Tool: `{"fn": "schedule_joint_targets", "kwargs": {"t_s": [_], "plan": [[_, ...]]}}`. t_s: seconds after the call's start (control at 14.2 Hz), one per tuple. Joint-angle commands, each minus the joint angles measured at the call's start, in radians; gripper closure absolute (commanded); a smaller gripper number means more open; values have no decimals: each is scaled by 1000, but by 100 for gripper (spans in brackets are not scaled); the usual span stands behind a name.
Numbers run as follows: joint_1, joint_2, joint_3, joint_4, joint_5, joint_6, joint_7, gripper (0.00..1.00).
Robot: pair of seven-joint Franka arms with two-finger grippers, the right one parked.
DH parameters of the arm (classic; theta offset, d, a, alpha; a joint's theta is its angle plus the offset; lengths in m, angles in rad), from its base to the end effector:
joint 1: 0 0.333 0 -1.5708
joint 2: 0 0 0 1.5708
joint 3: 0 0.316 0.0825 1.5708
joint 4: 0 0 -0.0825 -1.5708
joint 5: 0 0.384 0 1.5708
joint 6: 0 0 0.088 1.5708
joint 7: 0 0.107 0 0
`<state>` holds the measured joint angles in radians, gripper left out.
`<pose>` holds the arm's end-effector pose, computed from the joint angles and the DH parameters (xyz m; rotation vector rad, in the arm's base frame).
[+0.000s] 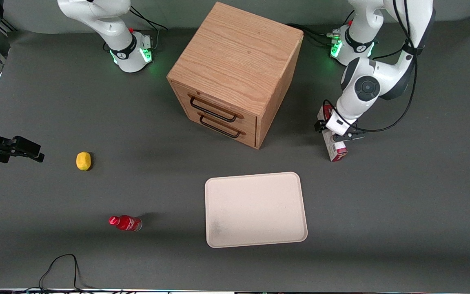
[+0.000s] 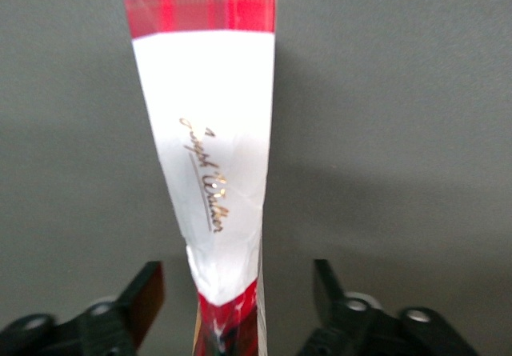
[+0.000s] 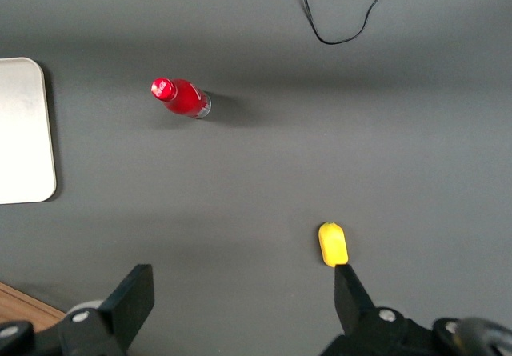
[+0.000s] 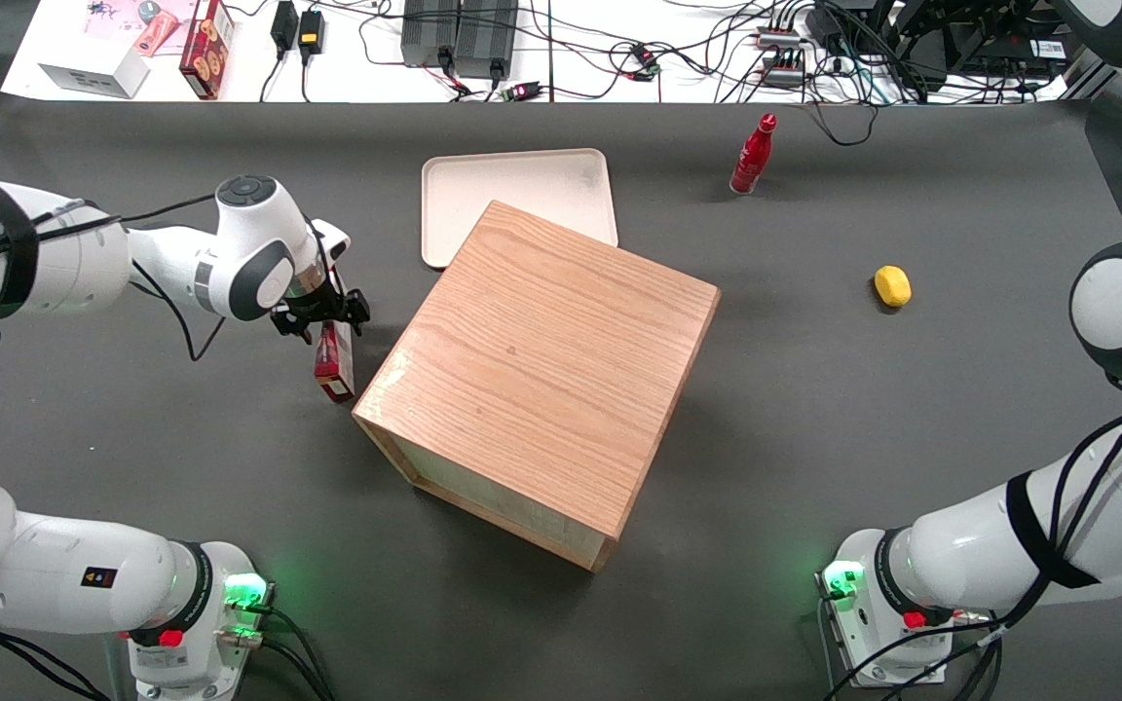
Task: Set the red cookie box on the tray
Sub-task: 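Close the left gripper on the red cookie box, then lift the box and carry it with the left gripper to the tray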
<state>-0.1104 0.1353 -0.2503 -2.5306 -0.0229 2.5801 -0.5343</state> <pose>0.4226 -0.1620 0.2192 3.1184 0.3039 -0.1462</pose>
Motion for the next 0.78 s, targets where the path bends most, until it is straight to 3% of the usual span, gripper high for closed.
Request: {"fn": "schedule_joint_targets", "kwargs": {"t_s": [0.0,0.42,0.71], "plan": [[-11,-13,5,-16,0,5,-48,99],[-9,-28,8,35,0,-95,-52,100],[-11,-80,9,275,11,-424,-29,100]]}}
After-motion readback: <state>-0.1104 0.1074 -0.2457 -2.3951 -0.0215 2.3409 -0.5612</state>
